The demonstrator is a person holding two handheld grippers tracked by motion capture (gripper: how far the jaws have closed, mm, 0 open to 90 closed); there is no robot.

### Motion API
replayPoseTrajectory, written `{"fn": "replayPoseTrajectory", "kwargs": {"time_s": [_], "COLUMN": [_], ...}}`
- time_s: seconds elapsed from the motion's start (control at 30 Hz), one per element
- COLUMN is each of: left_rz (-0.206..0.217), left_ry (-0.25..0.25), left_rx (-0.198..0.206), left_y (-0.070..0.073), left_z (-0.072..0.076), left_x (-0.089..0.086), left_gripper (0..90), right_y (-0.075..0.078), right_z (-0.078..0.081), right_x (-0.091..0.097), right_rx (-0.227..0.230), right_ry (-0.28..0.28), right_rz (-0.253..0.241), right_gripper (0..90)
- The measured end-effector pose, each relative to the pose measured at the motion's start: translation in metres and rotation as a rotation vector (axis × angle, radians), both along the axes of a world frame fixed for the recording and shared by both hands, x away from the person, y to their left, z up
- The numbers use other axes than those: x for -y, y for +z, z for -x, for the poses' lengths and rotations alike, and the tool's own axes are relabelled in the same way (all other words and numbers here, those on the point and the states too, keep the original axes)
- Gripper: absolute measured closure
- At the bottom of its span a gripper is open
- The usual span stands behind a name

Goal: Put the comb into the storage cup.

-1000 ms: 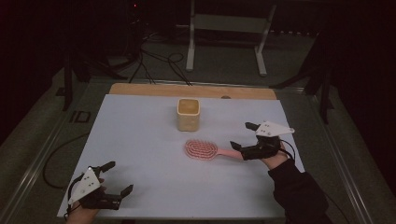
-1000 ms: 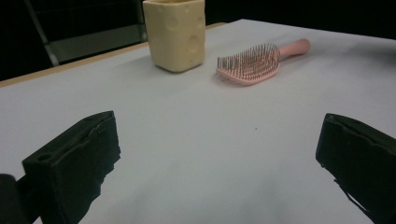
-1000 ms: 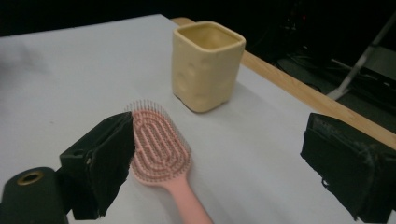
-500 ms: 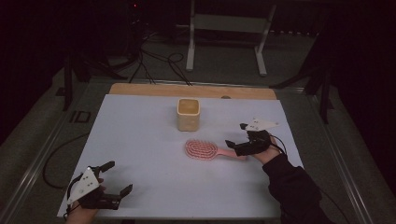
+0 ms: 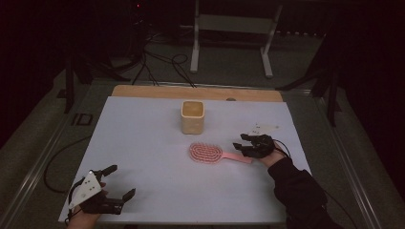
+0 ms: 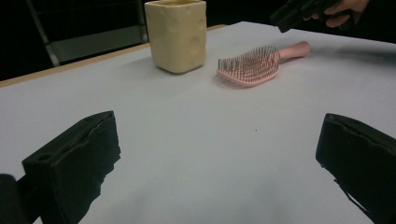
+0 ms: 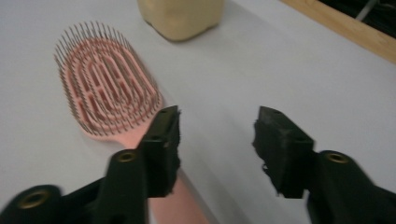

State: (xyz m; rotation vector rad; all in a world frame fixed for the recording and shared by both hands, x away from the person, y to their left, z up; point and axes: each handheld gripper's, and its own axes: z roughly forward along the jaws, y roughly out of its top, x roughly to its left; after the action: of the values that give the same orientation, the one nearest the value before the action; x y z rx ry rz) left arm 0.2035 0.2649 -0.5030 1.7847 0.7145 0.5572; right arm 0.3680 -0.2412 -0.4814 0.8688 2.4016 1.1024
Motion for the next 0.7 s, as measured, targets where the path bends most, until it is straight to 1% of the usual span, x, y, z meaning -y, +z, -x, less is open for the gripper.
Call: {"fn": "replayPoseTrajectory", "kwargs": {"time_s": [0.07,0.13,0.17,0.2,0.3,0.4,0.43,0.47,0.5,0.53,0.6,0.67,0.7], "left_rz": [-0.001,0.0,0.0,0.003,-0.002,-0.002,-0.002,-0.003,-0.002,-0.002,0.0,-0.001,0.0], "left_ry": [0.0,0.002,0.002,0.001,0.003,0.003,0.003,0.004,0.005,0.005,0.003,0.004,0.004], "left_rx": [-0.006,0.003,0.003,0.002,-0.004,-0.002,-0.002,-0.005,-0.001,-0.001,-0.002,-0.006,-0.001], "left_y": [-0.001,0.0,0.0,0.0,-0.001,0.0,0.0,0.0,0.0,0.0,0.0,-0.001,0.0], "left_z": [0.0,0.001,0.001,0.001,0.001,0.001,0.001,0.001,0.001,0.001,0.001,0.001,0.001], "left_x": [0.0,0.0,0.0,0.0,0.0,0.0,0.0,-0.001,-0.001,-0.001,-0.001,-0.001,-0.001], "left_gripper": [0.0,0.0,0.0,0.0,0.0,0.0,0.0,0.0,0.0,0.0,0.0,0.0,0.0], "right_y": [-0.002,-0.005,-0.005,-0.006,-0.009,-0.012,-0.013,-0.014,-0.015,-0.015,-0.017,-0.017,-0.018], "right_z": [-0.001,-0.002,-0.002,-0.002,-0.003,-0.004,-0.004,-0.005,-0.006,-0.006,-0.006,-0.006,-0.006], "right_x": [0.0,0.0,0.0,0.0,-0.001,-0.003,-0.003,-0.003,-0.003,-0.003,-0.005,-0.006,-0.007], "right_rx": [-0.006,-0.008,-0.008,-0.011,-0.024,-0.03,-0.038,-0.046,-0.056,-0.056,-0.067,-0.071,-0.071], "right_ry": [0.001,-0.003,-0.003,-0.003,-0.002,0.011,0.011,0.01,0.016,0.016,0.033,0.035,0.053], "right_rz": [0.011,0.022,0.022,0.045,0.062,0.094,0.1,0.101,0.109,0.109,0.144,0.145,0.16], "right_gripper": [59.1,63.8,63.8,68.7,73.9,80.8,83.3,87.8,89.6,89.6,90.0,90.0,90.0]}}
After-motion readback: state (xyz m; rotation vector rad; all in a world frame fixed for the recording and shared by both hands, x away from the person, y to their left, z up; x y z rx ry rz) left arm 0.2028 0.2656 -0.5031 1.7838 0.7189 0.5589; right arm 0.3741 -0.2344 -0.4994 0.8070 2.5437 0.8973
